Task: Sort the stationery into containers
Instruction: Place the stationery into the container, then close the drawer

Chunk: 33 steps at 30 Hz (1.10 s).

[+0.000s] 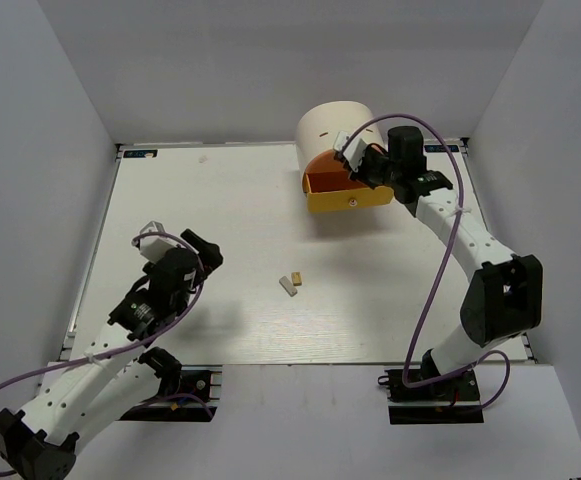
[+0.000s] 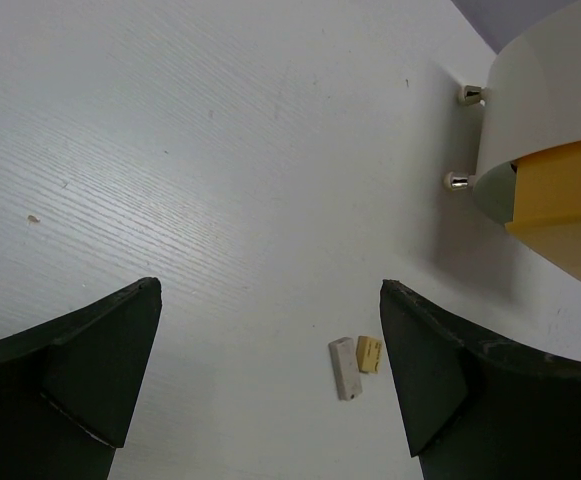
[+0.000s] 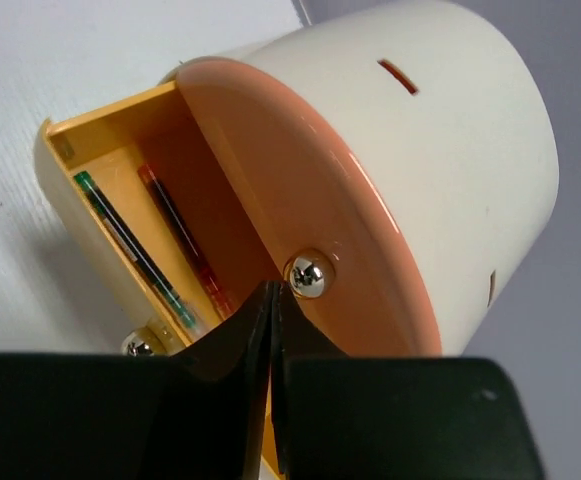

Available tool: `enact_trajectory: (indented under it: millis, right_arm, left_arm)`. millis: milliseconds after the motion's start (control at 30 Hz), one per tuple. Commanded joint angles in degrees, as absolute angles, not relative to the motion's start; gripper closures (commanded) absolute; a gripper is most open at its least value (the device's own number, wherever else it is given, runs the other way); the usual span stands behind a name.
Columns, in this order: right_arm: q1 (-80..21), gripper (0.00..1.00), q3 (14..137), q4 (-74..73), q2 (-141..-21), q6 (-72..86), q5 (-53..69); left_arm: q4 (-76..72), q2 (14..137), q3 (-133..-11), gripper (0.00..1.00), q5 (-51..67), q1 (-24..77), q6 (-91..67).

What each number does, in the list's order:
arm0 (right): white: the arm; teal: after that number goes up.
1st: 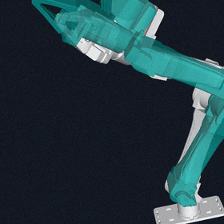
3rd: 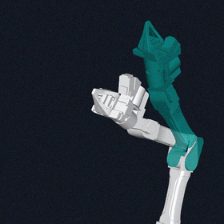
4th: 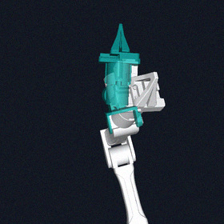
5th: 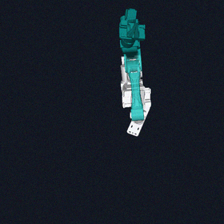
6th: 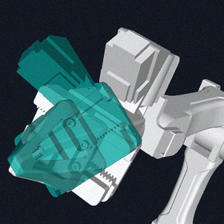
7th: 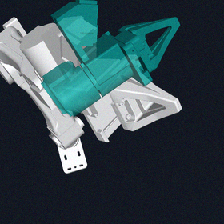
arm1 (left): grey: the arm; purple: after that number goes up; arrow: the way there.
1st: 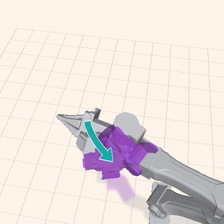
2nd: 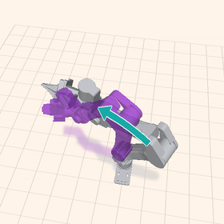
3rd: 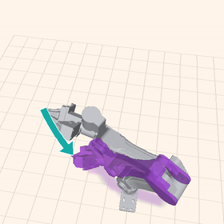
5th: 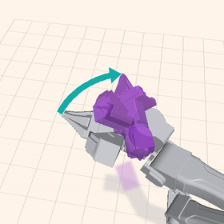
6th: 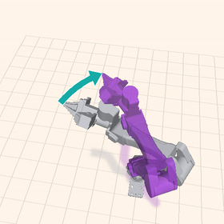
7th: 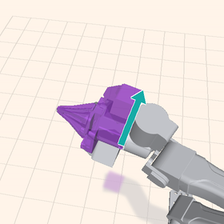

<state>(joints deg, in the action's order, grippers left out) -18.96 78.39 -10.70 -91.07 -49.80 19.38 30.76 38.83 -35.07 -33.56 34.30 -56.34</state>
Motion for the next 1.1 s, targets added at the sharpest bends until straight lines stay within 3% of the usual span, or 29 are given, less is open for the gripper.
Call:
enact_trajectory:
  millis: [0, 133, 367, 1067]
  right_arm:
    - [-17.84, 1.0, 77.61, -13.96, -86.94, -52.1, 29.49]
    - [-17.4, 1.0, 75.85, -24.14, -85.95, -60.53, 38.56]
    - [-17.31, 1.0, 79.01, -34.36, -89.38, -65.65, 41.57]
    - [-18.81, 1.0, 77.96, -10.47, -98.17, -51.77, 20.93]
  left_arm:
    - [29.0, 39.2, -34.72, 0.0, -32.7, 34.54, -55.55]
    - [26.99, 40.25, -34.1, 0.0, -31.47, 34.54, -55.02]
    - [25.22, 41.31, -33.57, 0.0, -29.18, 34.54, -53.96]
    - [21.27, 43.51, -32.52, 0.0, -26.02, 34.54, -53.96]
